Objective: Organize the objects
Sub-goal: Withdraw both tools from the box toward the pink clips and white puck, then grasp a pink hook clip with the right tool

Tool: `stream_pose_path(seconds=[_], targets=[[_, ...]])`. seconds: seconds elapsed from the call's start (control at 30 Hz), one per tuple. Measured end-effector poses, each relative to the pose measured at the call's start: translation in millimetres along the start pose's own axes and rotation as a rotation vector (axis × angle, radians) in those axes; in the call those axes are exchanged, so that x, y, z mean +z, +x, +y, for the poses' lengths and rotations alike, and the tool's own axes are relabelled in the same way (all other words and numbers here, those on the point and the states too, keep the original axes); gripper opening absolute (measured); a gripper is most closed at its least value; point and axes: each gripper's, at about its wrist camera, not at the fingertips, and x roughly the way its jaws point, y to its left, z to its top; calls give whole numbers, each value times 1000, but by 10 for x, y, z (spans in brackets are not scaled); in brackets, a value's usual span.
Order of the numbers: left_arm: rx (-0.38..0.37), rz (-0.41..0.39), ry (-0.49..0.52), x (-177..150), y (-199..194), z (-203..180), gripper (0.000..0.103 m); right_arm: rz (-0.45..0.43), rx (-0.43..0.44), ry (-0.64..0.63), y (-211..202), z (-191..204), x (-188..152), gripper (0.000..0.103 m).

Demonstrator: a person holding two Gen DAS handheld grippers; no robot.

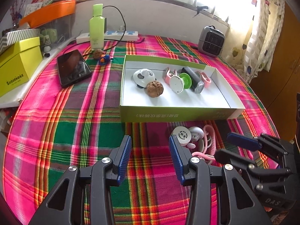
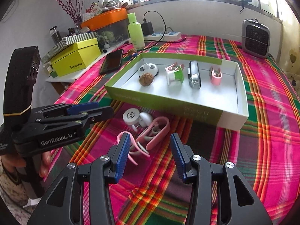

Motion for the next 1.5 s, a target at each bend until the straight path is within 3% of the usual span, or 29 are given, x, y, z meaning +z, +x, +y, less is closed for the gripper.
stream_pose_path(seconds=[0.7, 1.2, 1.4, 1.5], targets=[[0, 13, -25, -67, 42, 80, 40, 85, 121, -61, 141, 272, -175, 45], [-2, 18, -38, -67, 49, 171, 40, 63, 8, -129, 265, 433, -99, 45], [-10, 23, -34, -71, 67, 148, 40, 55, -25, -102, 256, 363, -91, 26], [-13, 27, -31, -76, 81, 123, 41, 52, -36, -88, 237, 327, -90, 25]])
